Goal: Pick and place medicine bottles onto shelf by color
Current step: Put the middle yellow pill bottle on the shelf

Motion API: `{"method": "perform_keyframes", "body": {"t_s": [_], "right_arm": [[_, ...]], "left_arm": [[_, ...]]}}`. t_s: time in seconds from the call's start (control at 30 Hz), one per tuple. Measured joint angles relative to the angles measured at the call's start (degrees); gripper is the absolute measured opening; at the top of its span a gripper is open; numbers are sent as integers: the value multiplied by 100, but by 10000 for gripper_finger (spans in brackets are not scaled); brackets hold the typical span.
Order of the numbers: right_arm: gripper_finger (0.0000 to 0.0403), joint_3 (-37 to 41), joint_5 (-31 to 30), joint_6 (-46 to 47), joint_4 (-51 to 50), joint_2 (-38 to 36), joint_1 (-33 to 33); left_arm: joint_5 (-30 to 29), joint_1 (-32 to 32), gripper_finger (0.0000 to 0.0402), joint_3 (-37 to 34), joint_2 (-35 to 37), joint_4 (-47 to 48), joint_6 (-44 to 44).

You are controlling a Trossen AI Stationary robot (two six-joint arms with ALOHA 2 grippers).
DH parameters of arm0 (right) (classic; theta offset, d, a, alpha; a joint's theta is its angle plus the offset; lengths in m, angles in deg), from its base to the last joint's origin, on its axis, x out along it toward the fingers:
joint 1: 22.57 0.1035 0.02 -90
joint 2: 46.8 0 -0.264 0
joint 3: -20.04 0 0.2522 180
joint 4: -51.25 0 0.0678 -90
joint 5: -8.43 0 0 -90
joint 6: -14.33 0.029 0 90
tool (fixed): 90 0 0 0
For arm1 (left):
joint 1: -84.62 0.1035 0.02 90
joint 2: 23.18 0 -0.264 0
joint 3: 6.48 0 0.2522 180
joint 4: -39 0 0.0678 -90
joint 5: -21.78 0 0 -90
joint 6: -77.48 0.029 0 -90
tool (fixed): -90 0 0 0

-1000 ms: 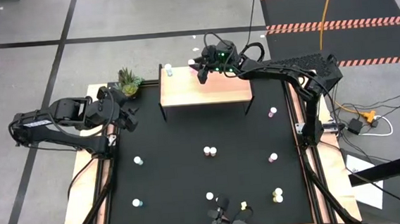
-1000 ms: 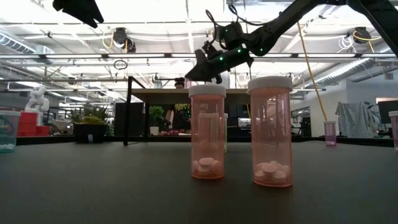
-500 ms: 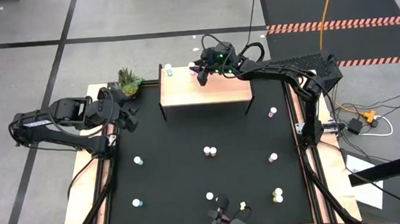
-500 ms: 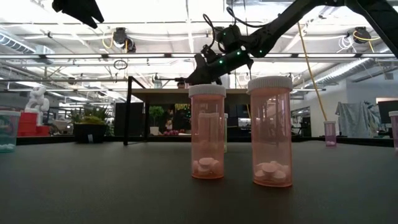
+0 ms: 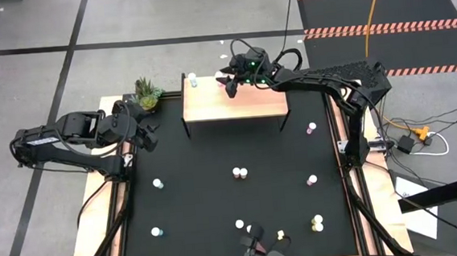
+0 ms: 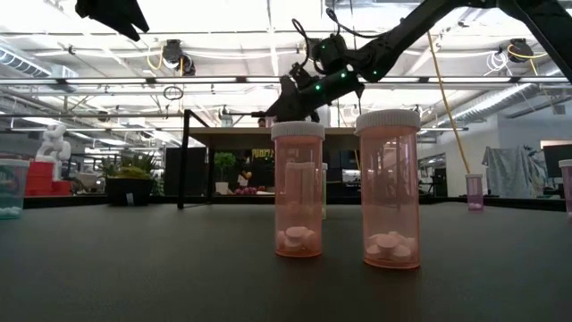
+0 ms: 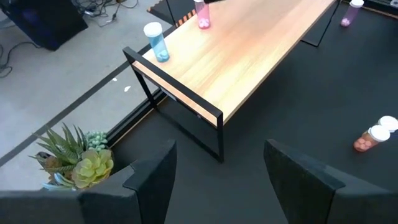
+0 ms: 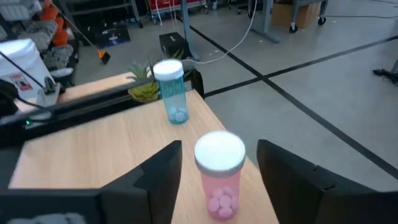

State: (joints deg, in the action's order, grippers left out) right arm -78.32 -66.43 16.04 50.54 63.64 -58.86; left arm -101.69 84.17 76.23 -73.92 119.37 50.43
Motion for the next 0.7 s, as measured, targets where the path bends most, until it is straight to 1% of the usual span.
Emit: {"method": "perform_keyframes", "body": {"t_s": [0.1,0.2,0.3,0.37,0.43,0.53,0.6,0.7], "right_arm": [[222,2,-3,110,-8,-221,2],[232,0,-52,33,-104,-619,48],[235,0,-358,-410,-754,-1206,203],[235,0,-626,-857,-1485,-1667,403],[235,-2,-963,-1161,-2274,-2111,696],[235,-7,-1552,-1180,-3449,-2629,1294],[235,-7,-1926,-870,-4051,-2857,1762],[235,-7,-2283,-36,-4705,-3020,2550]], "left_arm": [[67,0,244,0,2,-1,128],[119,0,244,0,2,-2,205],[190,0,244,0,2,-85,400],[212,0,243,0,1,-177,603],[251,0,243,0,2,-400,904],[377,0,244,0,1,-929,1606],[503,0,243,0,-19,-1390,2142],[812,11,243,0,-82,-2128,2816]]}}
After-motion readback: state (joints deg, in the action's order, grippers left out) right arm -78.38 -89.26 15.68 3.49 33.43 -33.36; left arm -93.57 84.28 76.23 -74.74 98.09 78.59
